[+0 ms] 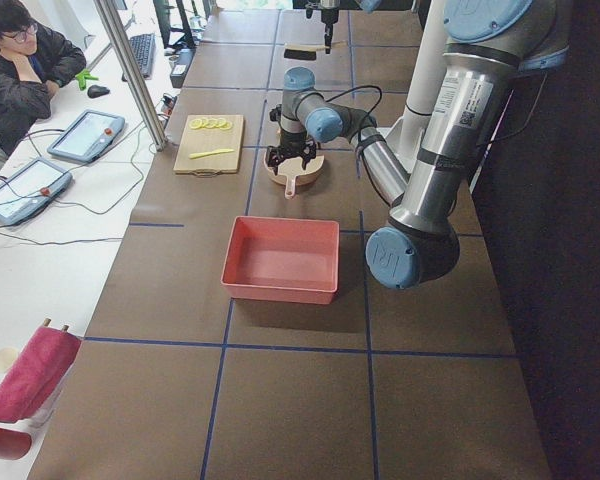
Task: Sweep and dump trash into bin
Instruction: 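Grasp the dustpan handle with the left gripper while the right lifts the brush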
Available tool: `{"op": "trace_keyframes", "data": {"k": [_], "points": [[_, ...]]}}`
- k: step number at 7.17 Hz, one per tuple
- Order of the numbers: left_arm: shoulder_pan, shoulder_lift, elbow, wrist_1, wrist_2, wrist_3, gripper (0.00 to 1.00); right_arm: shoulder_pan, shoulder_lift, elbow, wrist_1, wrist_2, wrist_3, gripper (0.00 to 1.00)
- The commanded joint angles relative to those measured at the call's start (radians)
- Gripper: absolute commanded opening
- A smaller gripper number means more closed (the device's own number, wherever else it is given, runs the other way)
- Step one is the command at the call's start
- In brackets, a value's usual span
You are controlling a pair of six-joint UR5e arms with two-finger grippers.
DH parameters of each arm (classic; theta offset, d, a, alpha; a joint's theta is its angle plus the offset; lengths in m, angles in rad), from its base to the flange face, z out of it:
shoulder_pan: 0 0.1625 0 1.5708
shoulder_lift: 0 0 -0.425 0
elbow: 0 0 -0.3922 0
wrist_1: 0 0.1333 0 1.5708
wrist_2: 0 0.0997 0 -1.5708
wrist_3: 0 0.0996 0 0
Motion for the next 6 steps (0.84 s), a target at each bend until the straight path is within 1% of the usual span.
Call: {"op": "trace_keyframes", "data": {"k": [1, 3, 4, 5, 6], "points": [[0.058, -0.059, 0.088, 0.005, 0.001, 0.044, 1.00, 0.009, 0.059, 0.006, -0.069, 0.053, 0.001, 0.00], [0.084, -0.099, 0.121, 0.022, 0.000, 0.047, 1.00, 0.010, 0.067, 0.006, -0.077, 0.054, 0.001, 0.00], [0.083, -0.127, 0.127, 0.076, 0.000, 0.091, 1.00, 0.009, 0.067, 0.004, -0.075, 0.055, 0.001, 0.00], [0.083, -0.133, 0.131, 0.104, 0.001, 0.138, 1.00, 0.009, 0.070, 0.006, -0.077, 0.055, 0.001, 0.00], [0.083, -0.150, 0.159, 0.103, 0.001, 0.146, 1.00, 0.010, 0.078, 0.006, -0.077, 0.057, 0.001, 0.00]]}}
